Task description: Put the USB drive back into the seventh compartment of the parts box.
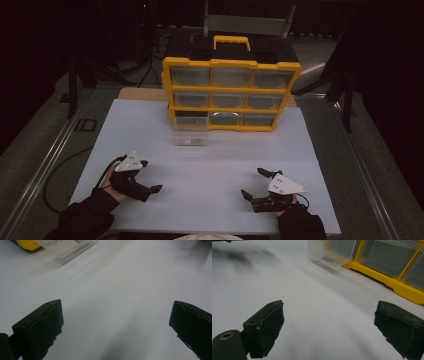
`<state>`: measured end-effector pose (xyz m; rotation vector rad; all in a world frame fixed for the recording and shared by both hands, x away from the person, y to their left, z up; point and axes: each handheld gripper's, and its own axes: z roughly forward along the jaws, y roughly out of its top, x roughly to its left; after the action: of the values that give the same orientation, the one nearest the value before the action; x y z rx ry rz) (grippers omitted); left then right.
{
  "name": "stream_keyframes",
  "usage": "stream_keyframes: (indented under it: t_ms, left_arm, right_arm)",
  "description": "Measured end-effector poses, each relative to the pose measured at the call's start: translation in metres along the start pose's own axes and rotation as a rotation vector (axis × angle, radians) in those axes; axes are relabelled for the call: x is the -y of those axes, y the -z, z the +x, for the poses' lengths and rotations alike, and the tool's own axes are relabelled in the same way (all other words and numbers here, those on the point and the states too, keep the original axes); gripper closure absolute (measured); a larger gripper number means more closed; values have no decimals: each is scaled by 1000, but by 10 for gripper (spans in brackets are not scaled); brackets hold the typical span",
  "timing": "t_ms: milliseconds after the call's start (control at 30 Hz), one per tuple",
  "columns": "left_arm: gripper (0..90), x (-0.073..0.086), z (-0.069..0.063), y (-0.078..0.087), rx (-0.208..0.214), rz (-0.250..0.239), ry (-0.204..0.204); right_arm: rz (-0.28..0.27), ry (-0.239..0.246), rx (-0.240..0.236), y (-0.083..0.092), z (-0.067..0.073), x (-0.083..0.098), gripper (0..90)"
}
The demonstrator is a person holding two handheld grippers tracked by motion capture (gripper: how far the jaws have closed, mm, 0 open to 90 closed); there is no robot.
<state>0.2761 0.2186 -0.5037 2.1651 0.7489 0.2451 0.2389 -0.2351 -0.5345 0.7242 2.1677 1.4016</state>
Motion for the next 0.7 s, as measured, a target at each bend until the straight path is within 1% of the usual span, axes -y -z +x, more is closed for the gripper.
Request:
stream_keyframes:
  t_ms: [100, 200, 267, 400, 433, 533, 567, 600, 633, 700]
  left_arm:
    - [3, 6, -1, 2, -17, -12, 6]
    - [3, 10, -2, 4, -36, -26, 11]
    - [3, 14, -2, 5, -48, -23, 17]
    - [3, 19, -2, 6, -51, -28, 31]
    - [3, 20, -2, 6, -56, -24, 30]
    - [3, 24, -4, 5, -77, -23, 36]
    - [3, 24, -5, 5, -82, -25, 34]
    - [3, 25, -5, 6, -84, -22, 32]
    - [3, 26, -5, 5, -84, -26, 41]
    - [3, 28, -4, 4, -83, -19, 42]
  right_arm:
    - [7, -3, -1, 0, 0, 0, 89]
    - [2, -1, -1, 0, 0, 0, 89]
    - [9, 3, -2, 0, 0, 0, 89]
    - [4, -3, -2, 0, 1, 0, 89]
    - [7, 4, -3, 0, 0, 0, 89]
    - [9, 5, 0, 0, 0, 0, 89]
    - [7, -3, -1, 0, 0, 0, 90]
    - [7, 3, -2, 0, 0, 0, 89]
    - [7, 5, -1, -1, 0, 0, 89]
    - [7, 2, -3, -1, 0, 1, 89]
